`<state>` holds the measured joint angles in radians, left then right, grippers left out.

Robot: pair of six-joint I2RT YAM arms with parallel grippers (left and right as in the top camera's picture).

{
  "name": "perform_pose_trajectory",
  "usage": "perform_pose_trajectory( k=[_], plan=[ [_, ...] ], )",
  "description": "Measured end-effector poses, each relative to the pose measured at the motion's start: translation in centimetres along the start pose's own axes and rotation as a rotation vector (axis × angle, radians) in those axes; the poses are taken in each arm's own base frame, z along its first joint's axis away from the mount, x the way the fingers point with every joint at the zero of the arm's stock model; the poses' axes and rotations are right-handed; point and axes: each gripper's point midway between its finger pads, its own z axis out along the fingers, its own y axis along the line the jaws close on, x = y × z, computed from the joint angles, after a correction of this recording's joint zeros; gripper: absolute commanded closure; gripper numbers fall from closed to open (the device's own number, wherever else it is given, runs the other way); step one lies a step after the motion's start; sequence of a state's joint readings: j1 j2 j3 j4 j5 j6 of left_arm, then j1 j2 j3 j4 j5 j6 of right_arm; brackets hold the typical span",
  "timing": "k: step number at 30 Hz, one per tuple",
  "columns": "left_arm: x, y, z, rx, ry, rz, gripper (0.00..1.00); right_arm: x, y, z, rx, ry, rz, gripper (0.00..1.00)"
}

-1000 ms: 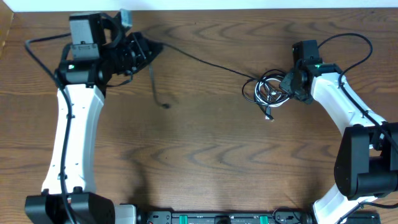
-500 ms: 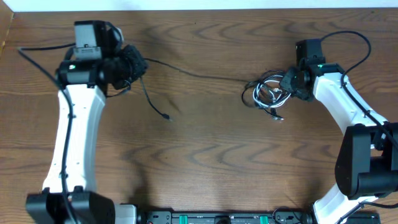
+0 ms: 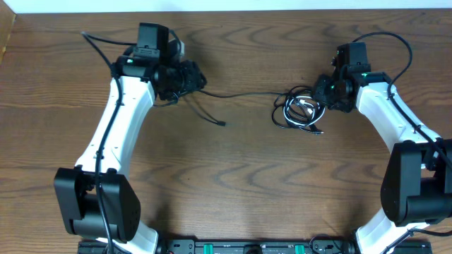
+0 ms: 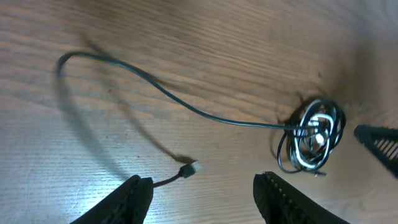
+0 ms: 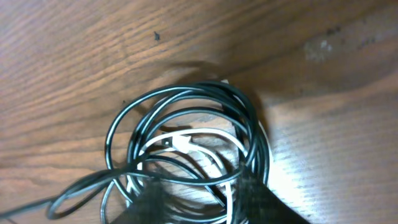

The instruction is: Untangle cables

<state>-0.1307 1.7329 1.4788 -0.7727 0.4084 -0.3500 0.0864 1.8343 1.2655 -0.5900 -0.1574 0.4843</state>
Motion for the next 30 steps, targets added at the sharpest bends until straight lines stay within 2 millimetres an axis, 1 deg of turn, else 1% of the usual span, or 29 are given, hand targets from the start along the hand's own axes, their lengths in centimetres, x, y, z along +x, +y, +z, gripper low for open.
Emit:
perform_pose_trajectory(
  k=[2,3,4,5,7,9,10,14,21,23,25,30],
  plan=[
    [0.3,-0.5,0.2,0.005,0.007,0.032,0.41,0.1,-0.1,0.0,0.007,0.002,0.007,0.76],
    [0.6,-0.9,0.3,0.007,0.012,0.048,0.41,0.1,-0.4,0.0,0.021,0.001,0.008,0.75],
    [0.8,-1.1,0.4,0.009,0.017,0.061,0.41,0.1,-0.6,0.0,0.033,0.001,0.009,0.76],
    [1.0,-1.5,0.5,0.012,0.022,0.074,0.41,0.1,-0.8,0.0,0.041,0.000,0.008,0.79],
    [1.6,-2.4,0.8,0.018,0.032,0.105,0.41,0.1,-1.0,0.0,0.051,0.000,-0.001,0.80],
    [2.2,-3.4,1.5,0.016,0.041,0.145,0.41,0.1,-1.0,0.0,0.054,-0.001,-0.016,0.79],
    [2.6,-3.8,1.9,0.014,0.050,0.163,0.41,0.2,-1.0,0.0,0.055,0.000,-0.024,0.77],
    [4.9,-5.2,4.7,-0.004,0.113,0.232,0.41,0.4,-0.6,0.0,0.023,0.019,-0.065,0.69],
    [8.2,-7.9,10.7,0.010,0.183,0.410,0.41,1.3,1.4,-0.1,-0.095,0.068,-0.089,0.69],
    [8.7,-8.8,12.0,0.024,0.180,0.454,0.41,1.4,1.7,-0.2,-0.115,0.071,-0.091,0.69],
    [9.0,-9.5,13.2,0.041,0.170,0.494,0.41,1.3,2.0,-0.2,-0.131,0.071,-0.094,0.67],
    [9.7,-10.2,14.7,0.059,0.169,0.555,0.41,1.4,2.2,-0.2,-0.144,0.076,-0.097,0.65]
  ],
)
